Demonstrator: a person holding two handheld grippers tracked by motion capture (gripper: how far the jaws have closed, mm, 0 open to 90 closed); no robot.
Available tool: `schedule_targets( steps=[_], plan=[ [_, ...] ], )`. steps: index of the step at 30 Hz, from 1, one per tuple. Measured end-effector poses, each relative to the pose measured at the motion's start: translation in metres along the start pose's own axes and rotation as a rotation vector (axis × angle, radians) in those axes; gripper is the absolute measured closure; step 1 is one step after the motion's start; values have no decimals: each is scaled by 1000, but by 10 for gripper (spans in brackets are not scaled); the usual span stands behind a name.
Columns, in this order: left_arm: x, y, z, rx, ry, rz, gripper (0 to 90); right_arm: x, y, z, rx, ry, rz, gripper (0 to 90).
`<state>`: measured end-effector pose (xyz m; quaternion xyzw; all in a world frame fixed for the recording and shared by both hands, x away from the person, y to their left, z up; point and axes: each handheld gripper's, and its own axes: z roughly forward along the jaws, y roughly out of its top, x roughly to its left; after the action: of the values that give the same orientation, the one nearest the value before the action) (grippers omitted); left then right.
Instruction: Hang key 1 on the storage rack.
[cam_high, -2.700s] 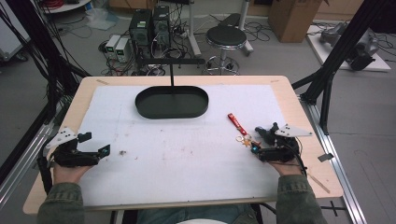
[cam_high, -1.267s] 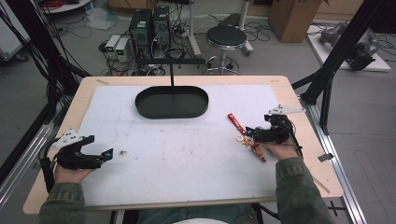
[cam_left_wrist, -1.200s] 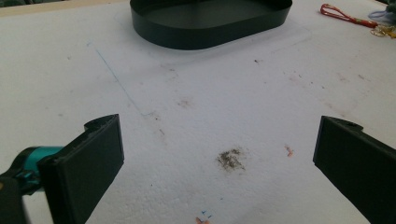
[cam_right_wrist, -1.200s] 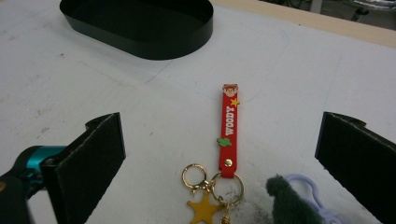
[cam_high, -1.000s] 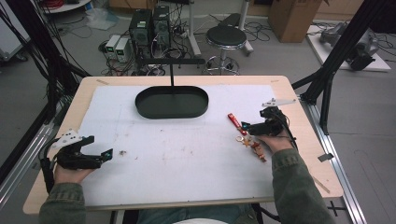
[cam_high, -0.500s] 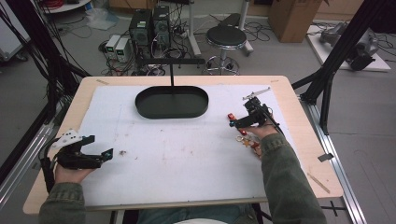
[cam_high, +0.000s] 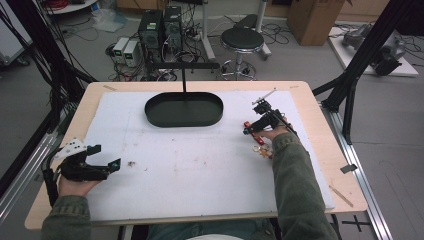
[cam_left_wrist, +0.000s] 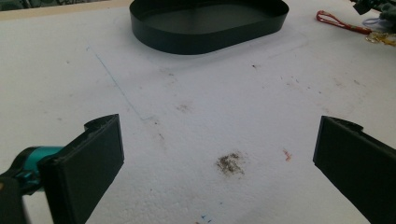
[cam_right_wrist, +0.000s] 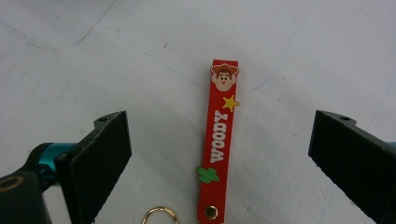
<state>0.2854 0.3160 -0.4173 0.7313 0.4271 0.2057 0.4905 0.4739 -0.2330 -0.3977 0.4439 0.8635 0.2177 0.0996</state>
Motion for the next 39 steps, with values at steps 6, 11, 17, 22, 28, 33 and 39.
schedule_targets(
  steps=[6, 11, 17, 22, 28, 33, 39],
  plan=[
    [1, 0, 2, 10, -12, -4, 22, 0, 2, 9, 2, -11, 20, 119],
    [1, 0, 1, 1, -14, -8, 22, 3, 4, 14, -9, -6, 34, 220],
    [0, -1, 2, -2, -26, -4, 22, 5, 4, 19, 13, -46, 51, 321],
    [1, -1, 2, -7, -24, -9, 22, 3, 2, 21, 53, -54, 73, 396],
    [1, -1, 2, -7, -30, -8, 22, 7, 2, 24, 76, -67, 62, 591],
    [1, -2, 2, -10, -28, -8, 22, 5, 3, 21, 55, -71, 125, 740],
    [0, -2, 2, -9, -27, -8, 22, -2, 2, 7, 3, -15, 161, 742]
  ],
)
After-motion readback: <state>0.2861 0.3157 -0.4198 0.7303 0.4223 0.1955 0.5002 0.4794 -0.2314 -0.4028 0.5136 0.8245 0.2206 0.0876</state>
